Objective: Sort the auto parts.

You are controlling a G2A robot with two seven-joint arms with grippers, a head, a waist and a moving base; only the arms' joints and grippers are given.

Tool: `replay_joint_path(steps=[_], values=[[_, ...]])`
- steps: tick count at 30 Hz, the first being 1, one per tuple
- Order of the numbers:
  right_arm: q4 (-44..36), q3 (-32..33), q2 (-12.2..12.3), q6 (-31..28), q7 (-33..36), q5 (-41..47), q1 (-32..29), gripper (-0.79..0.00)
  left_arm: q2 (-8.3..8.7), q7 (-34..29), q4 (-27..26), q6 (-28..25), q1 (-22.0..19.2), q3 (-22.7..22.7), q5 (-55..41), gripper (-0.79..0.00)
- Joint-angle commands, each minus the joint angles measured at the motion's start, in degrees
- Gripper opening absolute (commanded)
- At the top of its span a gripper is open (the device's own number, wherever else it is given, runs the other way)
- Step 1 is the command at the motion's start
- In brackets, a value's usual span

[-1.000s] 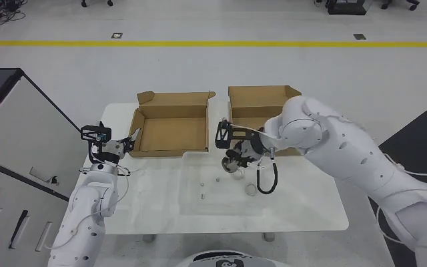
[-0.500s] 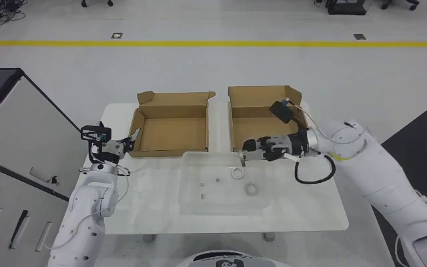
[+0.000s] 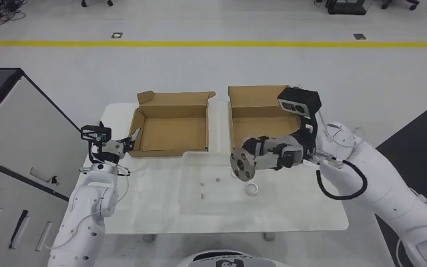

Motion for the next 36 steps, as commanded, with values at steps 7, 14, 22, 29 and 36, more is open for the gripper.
replay_joint_path(steps=[7,14,22,29,36], values=[[-2.69,-1.10,-2.27,-0.78,-0.77,7.87,3.49,-0.785,0.00,0.00,0.00,0.00,0.00,0.00,0.00,0.000],[-2.19,-0.86,-3.19,0.01,0.02,9.29,3.83,-0.785,0.00,0.00,0.00,0.00,0.00,0.00,0.00,0.000],[-2.37,-0.65,-3.24,0.35,-0.75,9.24,3.58,-0.785,0.00,0.00,0.00,0.00,0.00,0.00,0.00,0.000],[-2.41,4.69,-3.17,-0.52,-2.02,14.07,-0.91,-0.785,0.00,0.00,0.00,0.00,0.00,0.00,0.00,0.000],[-4.98,9.24,-3.48,1.85,1.81,21.61,-4.12,-0.785,0.00,0.00,0.00,0.00,0.00,0.00,0.00,0.000]])
